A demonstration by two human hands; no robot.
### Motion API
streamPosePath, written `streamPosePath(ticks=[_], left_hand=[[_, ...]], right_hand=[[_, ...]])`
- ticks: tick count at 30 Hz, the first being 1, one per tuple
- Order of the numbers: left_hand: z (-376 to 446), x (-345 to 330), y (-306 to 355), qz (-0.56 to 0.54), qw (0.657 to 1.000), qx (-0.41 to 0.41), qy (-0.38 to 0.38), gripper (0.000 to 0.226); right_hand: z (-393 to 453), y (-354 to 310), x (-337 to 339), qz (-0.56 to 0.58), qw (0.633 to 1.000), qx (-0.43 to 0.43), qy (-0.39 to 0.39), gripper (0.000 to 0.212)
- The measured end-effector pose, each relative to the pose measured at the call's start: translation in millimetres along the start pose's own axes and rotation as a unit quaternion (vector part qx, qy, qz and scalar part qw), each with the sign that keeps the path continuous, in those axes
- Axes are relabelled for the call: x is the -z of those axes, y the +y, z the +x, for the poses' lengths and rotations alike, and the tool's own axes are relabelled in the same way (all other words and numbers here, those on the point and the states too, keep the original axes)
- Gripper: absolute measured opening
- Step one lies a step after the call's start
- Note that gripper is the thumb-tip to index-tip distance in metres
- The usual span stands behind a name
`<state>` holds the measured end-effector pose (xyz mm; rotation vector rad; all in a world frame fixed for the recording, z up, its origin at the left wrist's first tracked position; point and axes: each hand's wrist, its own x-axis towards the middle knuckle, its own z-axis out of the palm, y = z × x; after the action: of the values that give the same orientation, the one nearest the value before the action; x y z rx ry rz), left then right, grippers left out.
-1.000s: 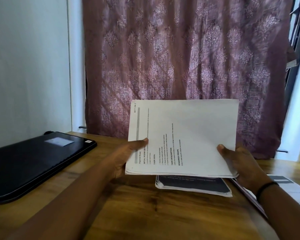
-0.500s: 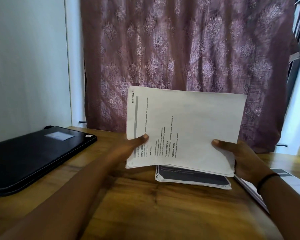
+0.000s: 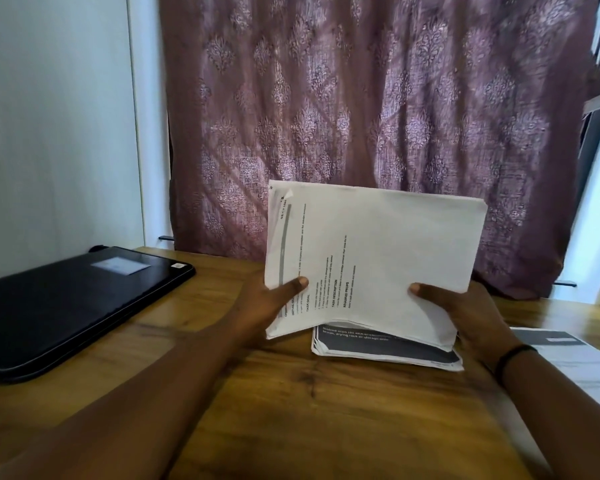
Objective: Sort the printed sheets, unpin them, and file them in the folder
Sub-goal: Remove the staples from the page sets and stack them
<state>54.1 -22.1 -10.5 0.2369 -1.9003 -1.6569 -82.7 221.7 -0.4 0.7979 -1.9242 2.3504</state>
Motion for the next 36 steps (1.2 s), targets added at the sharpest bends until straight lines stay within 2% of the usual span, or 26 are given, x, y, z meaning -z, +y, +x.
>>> streamPosePath(ticks=[1, 4, 8, 12, 14, 16, 19, 22, 23, 25, 27, 29, 32, 34, 36], left_hand=[[-0.5, 0.1, -2.6, 0.005, 1.0, 0.013, -0.01, 0.014], [0.0, -0.3, -13.5, 0.076, 0.991, 0.064, -0.085, 0.043], [0.0, 0.1, -12.8, 0.141, 0.981, 0.073, -0.11, 0.057], [-0.5, 1.8, -10.4, 0.141, 0.981, 0.067, -0.116, 0.055], [-0.5, 1.2, -10.9, 0.13, 0.984, 0.069, -0.1, 0.053], [2.0, 0.5, -10.8, 0.081, 0.991, 0.074, -0.077, 0.046], [3.4, 0.7, -2.3, 0.05, 0.995, 0.068, -0.059, 0.031], [0.7, -2.1, 7.2, 0.05, 0.997, 0.043, -0.046, 0.03], [-0.1, -3.5, 8.7, 0.052, 0.998, 0.019, -0.03, 0.036], [2.8, -2.2, 6.4, 0.057, 0.997, -0.058, 0.008, 0.069], [6.8, 1.7, 3.2, 0.055, 0.993, -0.101, 0.003, 0.094], [8.3, 3.3, 2.6, 0.035, 0.994, -0.092, -0.05, 0.081], [-0.3, -3.5, 2.4, -0.016, 0.986, 0.044, -0.162, 0.042], [-0.9, -7.5, -3.7, -0.039, 0.977, 0.105, -0.181, 0.035], [2.9, -7.3, -7.9, -0.053, 0.975, 0.123, -0.178, 0.034]], right_hand=[[0.5, 1.9, 2.0, -0.028, 1.0, -0.006, -0.004, 0.031], [-1.1, 4.0, 6.1, -0.14, 0.988, -0.058, -0.027, 0.037], [-1.1, 7.0, 11.9, -0.172, 0.976, -0.121, -0.054, 0.029], [0.3, 7.5, 12.1, -0.185, 0.975, -0.108, -0.054, 0.023], [3.2, 6.9, 11.8, -0.177, 0.981, -0.06, -0.047, 0.022], [4.2, 0.6, 11.0, -0.152, 0.987, -0.017, -0.043, 0.012], [8.3, -6.4, 12.3, -0.107, 0.994, 0.014, -0.017, 0.021], [9.6, -11.0, 15.0, -0.105, 0.994, 0.025, -0.004, 0.018], [11.6, -9.4, 18.5, -0.108, 0.994, 0.021, -0.011, 0.02], [13.3, -8.7, 23.4, -0.112, 0.993, 0.009, -0.028, 0.025], [17.2, -6.5, 28.6, -0.11, 0.994, -0.012, -0.027, 0.033], [20.2, -3.4, 33.1, -0.103, 0.994, -0.036, -0.016, 0.033], [22.5, 3.6, 35.6, -0.099, 0.993, -0.059, -0.009, 0.029], [23.7, 5.2, 36.7, -0.096, 0.993, -0.068, 0.002, 0.027], [24.6, 2.9, 36.4, -0.1, 0.992, -0.078, 0.011, 0.024]])
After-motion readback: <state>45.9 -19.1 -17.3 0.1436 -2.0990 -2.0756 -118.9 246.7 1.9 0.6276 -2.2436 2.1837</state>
